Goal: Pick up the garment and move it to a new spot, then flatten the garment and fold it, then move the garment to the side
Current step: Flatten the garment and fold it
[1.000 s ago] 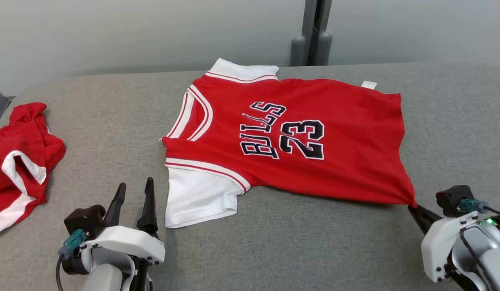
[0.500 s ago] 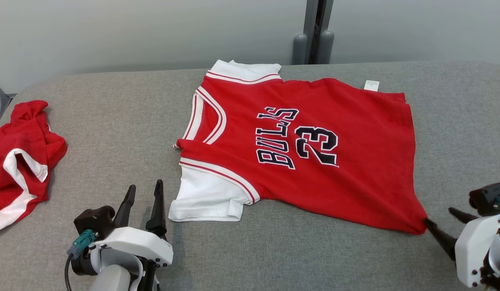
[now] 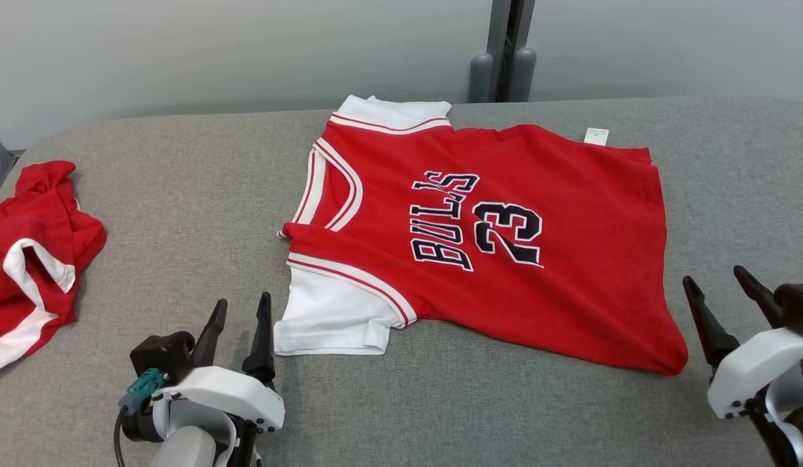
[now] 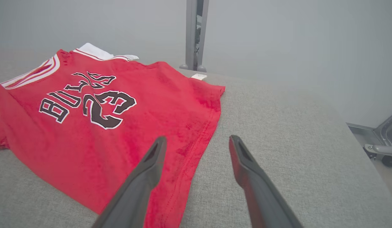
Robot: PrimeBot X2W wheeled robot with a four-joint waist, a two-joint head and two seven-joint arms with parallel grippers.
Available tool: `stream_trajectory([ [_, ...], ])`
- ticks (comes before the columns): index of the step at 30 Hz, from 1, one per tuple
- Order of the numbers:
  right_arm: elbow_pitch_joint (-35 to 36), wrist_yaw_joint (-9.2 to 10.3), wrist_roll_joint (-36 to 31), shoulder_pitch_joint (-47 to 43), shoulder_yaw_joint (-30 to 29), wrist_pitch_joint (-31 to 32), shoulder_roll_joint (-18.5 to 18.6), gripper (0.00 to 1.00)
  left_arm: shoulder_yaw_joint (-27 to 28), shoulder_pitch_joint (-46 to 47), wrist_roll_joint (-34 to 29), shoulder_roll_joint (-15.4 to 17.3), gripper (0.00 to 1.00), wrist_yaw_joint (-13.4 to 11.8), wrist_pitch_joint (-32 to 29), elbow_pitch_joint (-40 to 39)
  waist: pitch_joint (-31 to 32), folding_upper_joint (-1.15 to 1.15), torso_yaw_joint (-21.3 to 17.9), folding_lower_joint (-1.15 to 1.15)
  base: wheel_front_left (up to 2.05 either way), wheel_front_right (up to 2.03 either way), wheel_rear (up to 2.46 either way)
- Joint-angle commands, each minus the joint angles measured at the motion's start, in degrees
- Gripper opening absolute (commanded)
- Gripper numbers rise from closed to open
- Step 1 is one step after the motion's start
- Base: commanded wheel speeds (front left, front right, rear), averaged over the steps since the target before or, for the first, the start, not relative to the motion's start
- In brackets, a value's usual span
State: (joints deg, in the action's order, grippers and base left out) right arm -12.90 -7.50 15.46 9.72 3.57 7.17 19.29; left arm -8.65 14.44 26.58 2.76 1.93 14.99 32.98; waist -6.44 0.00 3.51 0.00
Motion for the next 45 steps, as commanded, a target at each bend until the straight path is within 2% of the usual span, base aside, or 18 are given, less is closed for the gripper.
stream_trajectory([
  [1, 0.13, 0.02, -0.98, -0.31, -0.66, -2.05, -1.31, 1.00, -0.44, 0.38, 0.10, 0.25, 1.00, 0.02, 0.19, 0.26, -0.12, 0.00, -0.10, 0.00, 0.00, 0.00, 0.00],
  [4, -0.50, 0.02, -2.44, -0.65, -1.40, -5.21, -4.11, 1.00, -1.72, 0.44, 0.39, 0.26, 1.00, 0.37, 0.18, 1.66, -0.33, 0.00, -0.31, 0.00, 0.00, 0.00, 0.00],
  [9, -1.72, 0.02, -3.65, -0.06, -1.17, -7.56, -6.20, 1.00, -3.25, 1.25, -0.04, 0.30, 1.00, 0.03, -1.92, 4.81, -0.75, 0.00, -0.66, 0.00, 0.00, 0.00, 0.00],
  [20, -3.68, 0.02, -4.04, 1.19, -1.17, -9.30, -7.00, 1.00, -4.67, 3.14, 1.13, 0.27, 1.00, -1.69, -5.47, 10.02, -1.98, 0.00, -1.10, 0.00, 0.00, 0.00, 0.00],
  [27, -4.52, 0.02, -4.04, 1.43, -1.10, -9.61, -7.01, 1.00, -5.83, 3.99, 2.89, 0.23, 1.00, -0.69, -5.25, 11.69, -2.28, 0.00, -1.43, 0.00, 0.00, 0.00, 0.00],
  [28, -4.67, 0.02, -4.02, 1.44, -1.17, -9.66, -6.97, 1.00, -6.03, 4.07, 3.06, 0.23, 0.85, -0.37, -5.16, 11.95, -2.27, 0.00, -1.47, 0.00, 0.00, 0.00, 0.00],
  [29, -4.82, 0.02, -3.99, 1.43, -1.25, -9.73, -6.90, 1.00, -6.21, 4.20, 3.22, 0.25, 0.45, -0.33, -5.06, 12.16, -2.26, 0.00, -1.50, 0.00, 0.00, 0.00, 0.00],
  [30, -4.99, 0.02, -3.97, 1.42, -1.28, -9.82, -6.83, 1.00, -6.39, 4.32, 3.45, 0.26, 0.27, -0.06, -5.07, 12.41, -2.22, 0.00, -1.53, 0.00, 0.00, 0.00, 0.00],
  [31, -5.17, 0.02, -3.98, 1.41, -1.31, -9.82, -6.79, 1.00, -6.52, 4.42, 3.47, 0.25, 0.00, 0.18, -4.95, 12.60, -2.16, 0.00, -1.55, 0.00, 0.00, 0.00, 0.00],
  [39, -6.91, 0.02, -4.03, 0.36, -1.95, -10.12, -7.19, 1.00, -6.60, 4.02, 3.73, 0.85, 0.00, 0.58, -2.95, 11.97, -1.30, 0.00, -1.26, 0.00, 0.00, 0.00, 0.00],
  [45, -9.71, 0.02, -1.77, -1.10, -5.13, -10.84, -9.29, 1.00, -5.49, 2.09, 4.47, 1.72, 0.00, 1.10, -1.31, 7.18, -0.36, 0.00, -0.97, 0.00, 0.00, 0.00, 0.00],
])
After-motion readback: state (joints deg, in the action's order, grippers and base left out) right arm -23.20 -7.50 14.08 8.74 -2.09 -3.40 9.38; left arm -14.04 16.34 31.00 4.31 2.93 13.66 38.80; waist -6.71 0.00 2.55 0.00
